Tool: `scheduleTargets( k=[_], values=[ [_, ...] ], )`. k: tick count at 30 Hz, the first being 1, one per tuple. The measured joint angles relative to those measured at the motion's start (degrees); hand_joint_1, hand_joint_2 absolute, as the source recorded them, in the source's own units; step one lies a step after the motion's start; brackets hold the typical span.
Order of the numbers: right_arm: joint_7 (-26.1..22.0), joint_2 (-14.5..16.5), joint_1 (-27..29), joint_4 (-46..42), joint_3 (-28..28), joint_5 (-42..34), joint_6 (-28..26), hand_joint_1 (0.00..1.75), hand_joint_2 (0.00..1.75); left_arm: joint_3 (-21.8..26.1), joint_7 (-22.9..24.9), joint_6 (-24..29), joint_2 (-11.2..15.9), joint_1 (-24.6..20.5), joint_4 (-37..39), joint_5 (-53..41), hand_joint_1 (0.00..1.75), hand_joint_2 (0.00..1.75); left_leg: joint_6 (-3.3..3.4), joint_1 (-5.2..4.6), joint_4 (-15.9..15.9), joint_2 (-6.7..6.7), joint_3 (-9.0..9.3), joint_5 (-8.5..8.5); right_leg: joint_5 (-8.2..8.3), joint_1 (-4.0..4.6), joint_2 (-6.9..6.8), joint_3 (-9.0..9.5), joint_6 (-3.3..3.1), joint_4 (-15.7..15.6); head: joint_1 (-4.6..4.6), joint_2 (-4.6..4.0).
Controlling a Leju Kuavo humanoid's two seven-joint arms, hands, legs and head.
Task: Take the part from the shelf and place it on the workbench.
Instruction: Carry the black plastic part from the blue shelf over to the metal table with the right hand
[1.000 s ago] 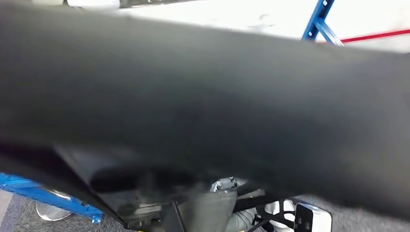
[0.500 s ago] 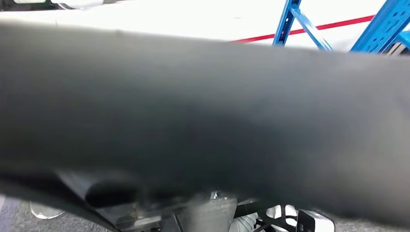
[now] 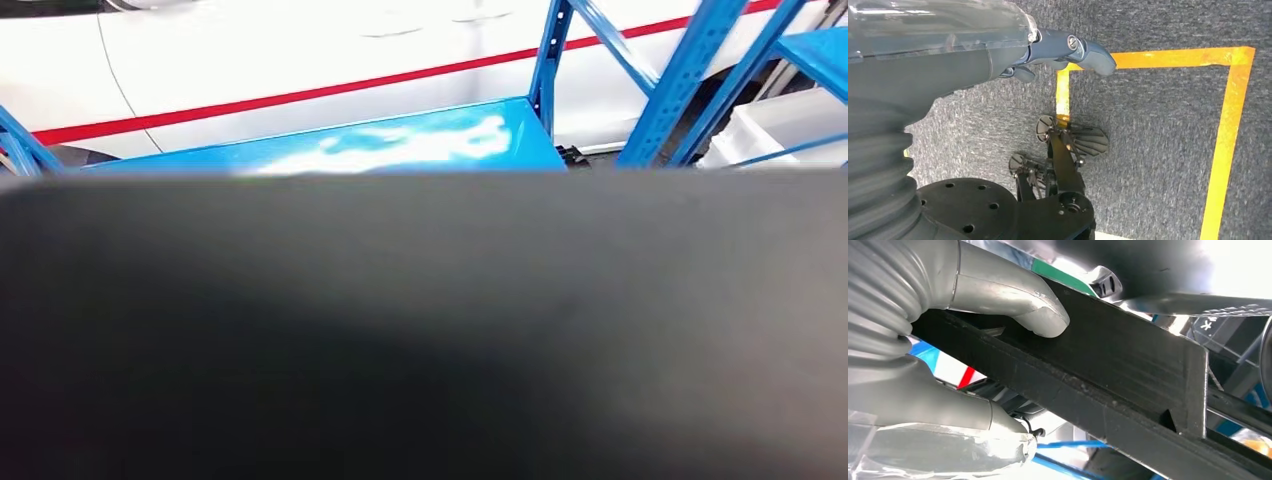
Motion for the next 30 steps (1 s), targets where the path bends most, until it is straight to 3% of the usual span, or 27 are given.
scheduleTargets(
  k=[2,3,5,7,8,9,10,12,14,15,17,18,19,22,23,24,25,26,27,29,30],
  values=[
    [0.0,-0.1,0.4,-0.3,0.0,0.0,0.0,1.62,1.75,0.0,0.0,-0.1,0.0,0.1,0.0,-0.2,0.00,1.75,-0.79,0.32,0.1,-0.10,-0.44,0.25,0.77,0.19,-0.04,-0.71,-1.12,-0.3,0.01,0.00],
    [0.0,-0.1,0.6,-0.4,0.0,0.0,0.0,1.62,1.75,0.0,0.0,-0.1,0.0,0.1,0.0,-0.3,0.00,1.75,-1.12,0.48,0.9,-0.26,-0.90,-0.81,1.37,0.21,-0.09,-1.22,-1.69,-0.3,-0.03,-0.01],
    [0.0,-0.1,0.8,-0.6,0.0,0.0,0.1,1.62,1.75,0.0,0.0,-0.2,0.0,0.2,0.0,-0.4,0.00,1.75,-1.57,0.68,5.5,-0.67,-2.55,-5.92,2.69,0.22,-0.22,-2.58,-2.55,-0.4,-0.29,0.00],
    [0.0,-0.1,1.2,-0.8,0.0,0.1,0.1,1.62,1.75,0.0,-0.1,-0.3,-0.1,0.2,0.0,-0.5,0.00,1.75,-1.78,0.68,12.8,-0.84,-4.21,-10.73,3.98,0.50,-0.20,-4.27,-2.88,-0.4,-0.49,0.00],
    [0.0,-0.1,1.4,-0.8,0.0,0.1,0.1,1.62,1.75,0.0,-0.1,-0.4,-0.1,0.2,0.0,-0.5,0.00,1.75,-1.77,0.66,15.5,-0.85,-4.36,-11.26,4.61,0.67,-0.19,-5.14,-2.92,-0.3,-0.49,0.00],
    [0.0,-0.1,1.6,-0.9,0.0,0.2,0.1,1.62,1.75,0.0,-0.1,-0.4,-0.1,0.2,0.0,-0.6,0.00,1.75,-1.67,0.64,16.5,-0.86,-3.73,-10.47,5.21,0.81,-0.17,-6.05,-2.91,-0.2,-0.49,0.00],
    [0.0,-0.1,1.7,-1.0,0.0,0.2,0.1,1.62,1.75,0.0,-0.1,-0.4,0.0,0.2,0.0,-0.7,0.00,1.75,-1.49,0.60,15.6,-0.88,-2.15,-8.84,5.76,0.90,-0.12,-6.92,-2.85,0.0,-0.49,0.00],
    [0.0,-0.1,1.9,-1.3,0.0,0.2,0.1,1.62,1.75,0.0,-0.1,-0.4,0.0,0.1,0.0,-0.9,0.00,1.75,-0.89,0.37,8.4,-1.04,3.74,-6.61,6.71,1.01,0.01,-8.41,-2.60,0.4,-0.50,-0.01],
    [0.0,-0.1,2.2,-1.7,0.0,0.2,0.0,1.62,1.75,0.0,-0.1,-0.3,0.1,-0.1,0.0,-1.0,0.00,1.75,-0.27,0.02,0.4,-1.24,9.06,-7.42,7.61,1.05,0.02,-9.18,-2.09,0.7,-0.48,-0.01],
    [0.0,-0.1,2.3,-1.8,0.0,0.2,0.0,1.62,1.75,0.0,-0.2,-0.4,0.1,-0.1,0.0,-1.1,0.00,1.75,-0.01,-0.18,-1.6,-1.30,10.15,-8.02,8.08,0.99,-0.03,-9.32,-1.77,0.7,-0.49,-0.01],
    [0.1,-0.1,2.7,-2.1,-0.1,0.2,0.0,1.62,1.75,0.0,-0.2,-0.4,0.1,-0.1,0.0,-1.4,0.00,1.75,0.60,-0.24,-2.5,-1.13,9.91,-7.39,8.79,0.81,-0.05,-9.47,-1.11,0.6,-0.48,-0.01],
    [0.1,-0.1,3.0,-2.2,-0.2,0.2,0.0,1.62,1.75,0.0,-0.2,-0.4,0.1,-0.1,0.0,-1.5,0.00,1.75,1.00,-0.16,-2.7,-0.97,9.55,-6.78,8.03,0.73,0.00,-9.77,-0.81,1.0,-0.48,0.00],
    [0.1,-0.1,3.2,-2.4,-0.3,0.2,0.0,1.62,1.75,0.0,-0.2,-0.4,0.1,-0.1,0.0,-1.5,0.00,1.75,1.41,-0.04,-2.9,-0.77,9.02,-6.08,6.22,0.65,0.04,-10.26,-0.55,2.3,-0.45,0.00],
    [0.1,-0.1,3.9,-2.6,-0.7,0.4,-0.1,1.62,1.75,0.0,-0.2,-0.4,0.1,-0.1,0.0,-1.6,0.00,1.75,1.94,-0.04,-2.8,-0.39,6.84,-4.17,-1.83,0.30,0.08,-12.65,0.15,11.6,-0.41,-0.01],
    [0.1,-0.1,4.1,-2.7,-0.7,0.4,-0.1,1.62,1.75,0.0,-0.2,-0.4,0.2,-0.1,0.0,-1.7,0.00,1.75,1.87,-0.07,-2.7,-0.32,5.97,-3.56,-2.73,0.17,0.07,-13.08,0.35,14.7,-0.41,0.00],
    [0.1,-0.1,4.3,-2.7,-0.8,0.5,-0.1,1.62,1.75,0.0,-0.2,-0.4,0.2,-0.1,0.0,-1.7,0.00,1.75,1.76,-0.08,-2.4,-0.25,5.04,-3.01,-2.23,0.05,0.06,-12.88,0.50,16.4,-0.41,-0.01],
    [0.1,-0.1,4.5,-2.7,-0.8,0.5,-0.1,1.62,1.75,0.0,-0.1,-0.4,0.2,-0.2,0.0,-1.7,0.00,1.75,1.61,-0.06,-2.1,-0.21,4.02,-2.52,-0.67,-0.09,0.05,-11.74,0.61,16.2,-0.40,-0.01],
    [0.1,-0.1,4.5,-2.8,-0.9,0.5,-0.1,1.62,1.75,0.0,0.1,-0.4,0.2,-0.1,0.0,-1.8,0.00,1.75,1.41,-0.03,-1.6,-0.17,3.08,-2.15,1.09,-0.23,0.03,-9.58,0.66,14.0,-0.40,-0.01],
    [0.1,-0.1,4.6,-2.9,-0.9,0.6,-0.1,1.62,1.75,0.0,0.4,-0.4,0.2,-0.1,0.0,-1.8,0.00,1.75,1.19,-0.01,-1.1,-0.16,2.21,-1.86,1.83,-0.35,0.01,-6.82,0.65,10.3,-0.40,-0.01],
    [0.1,-0.1,4.6,-3.1,-0.9,0.8,-0.1,1.62,1.75,0.0,1.2,-0.1,0.2,-0.1,0.0,-2.0,0.00,1.75,0.65,-0.07,-0.2,-0.17,1.02,-1.39,1.00,-0.18,0.05,-1.99,0.25,3.0,-0.41,0.00],
    [0.1,-0.1,4.7,-3.2,-1.0,0.8,-0.1,1.62,1.75,0.0,1.7,0.1,0.3,-0.1,0.0,-2.1,0.00,1.75,0.31,-0.10,0.0,-0.18,0.70,-1.12,0.18,0.00,0.09,-0.99,-0.11,1.0,-0.40,0.00]
  ],
)
